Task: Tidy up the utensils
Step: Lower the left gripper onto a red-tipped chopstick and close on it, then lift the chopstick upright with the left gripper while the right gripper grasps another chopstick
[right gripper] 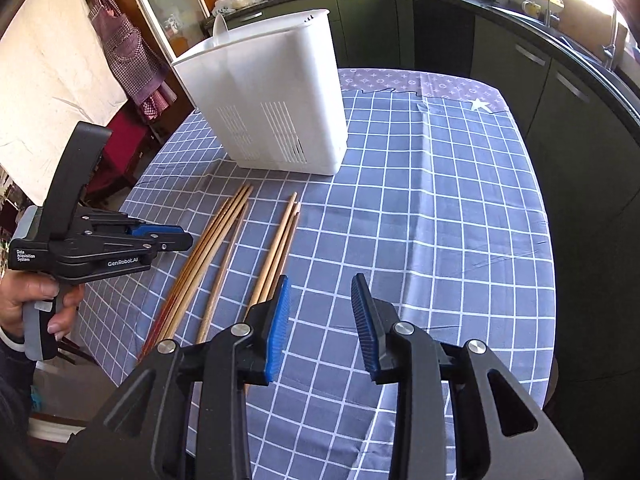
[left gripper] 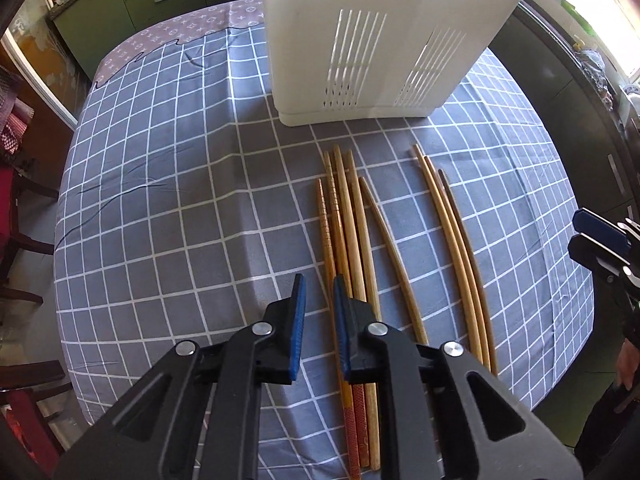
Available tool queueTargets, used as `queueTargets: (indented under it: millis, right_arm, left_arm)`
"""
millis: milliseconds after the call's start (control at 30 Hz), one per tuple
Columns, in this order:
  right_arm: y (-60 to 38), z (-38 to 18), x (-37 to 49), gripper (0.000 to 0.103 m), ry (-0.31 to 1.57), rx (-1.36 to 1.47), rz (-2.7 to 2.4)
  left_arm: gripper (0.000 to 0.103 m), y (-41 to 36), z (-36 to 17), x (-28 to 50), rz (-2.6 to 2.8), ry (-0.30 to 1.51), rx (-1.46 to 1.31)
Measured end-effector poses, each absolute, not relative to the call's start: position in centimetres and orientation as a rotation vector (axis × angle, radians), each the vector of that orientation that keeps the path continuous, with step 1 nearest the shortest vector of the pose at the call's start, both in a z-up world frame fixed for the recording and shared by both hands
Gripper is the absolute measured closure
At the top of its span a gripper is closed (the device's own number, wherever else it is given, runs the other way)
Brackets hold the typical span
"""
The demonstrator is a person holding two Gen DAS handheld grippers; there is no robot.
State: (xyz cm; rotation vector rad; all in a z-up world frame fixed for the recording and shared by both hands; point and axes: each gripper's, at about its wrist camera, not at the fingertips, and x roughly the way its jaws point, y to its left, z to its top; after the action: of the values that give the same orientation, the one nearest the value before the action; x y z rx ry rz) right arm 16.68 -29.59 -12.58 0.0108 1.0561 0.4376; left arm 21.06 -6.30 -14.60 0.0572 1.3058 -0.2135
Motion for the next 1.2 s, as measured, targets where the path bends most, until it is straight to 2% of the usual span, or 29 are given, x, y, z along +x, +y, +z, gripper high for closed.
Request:
queueTargets:
  millis: [200,300,733,900,1200]
  right_arm:
    - [-29.2,-12.4,16.8,0.071,1.062,0.011,0.447]
    - [-29.2,-12.6,16.8,0.067,1.069,0.012,0.451]
    - [-29.3,-12.6,16.5,0.067,1.082,0.001,0.453]
    - [-29.2,-12.7,16.5,0.067,1.091,-0.006,0.455]
    - [-28.7,-13.3,17.2,0.067,1.144,-0.016,0.471]
  left_arm:
    - [0.092,-7.0,-15.1,21.2,-0.221,1.332,0.072]
    - [0.092,-7.7,-15.4,21.3,-0.224,1.343,0.084]
    - [0.093,-9.4,-16.7,21.6,-0.186,1.372,0.158]
    - [0.096,-9.3,-16.5,21.5,-0.198,1.380,0.145]
    - [0.097,-6.9,-14.1,21.2,-0.224,1.331,0.102]
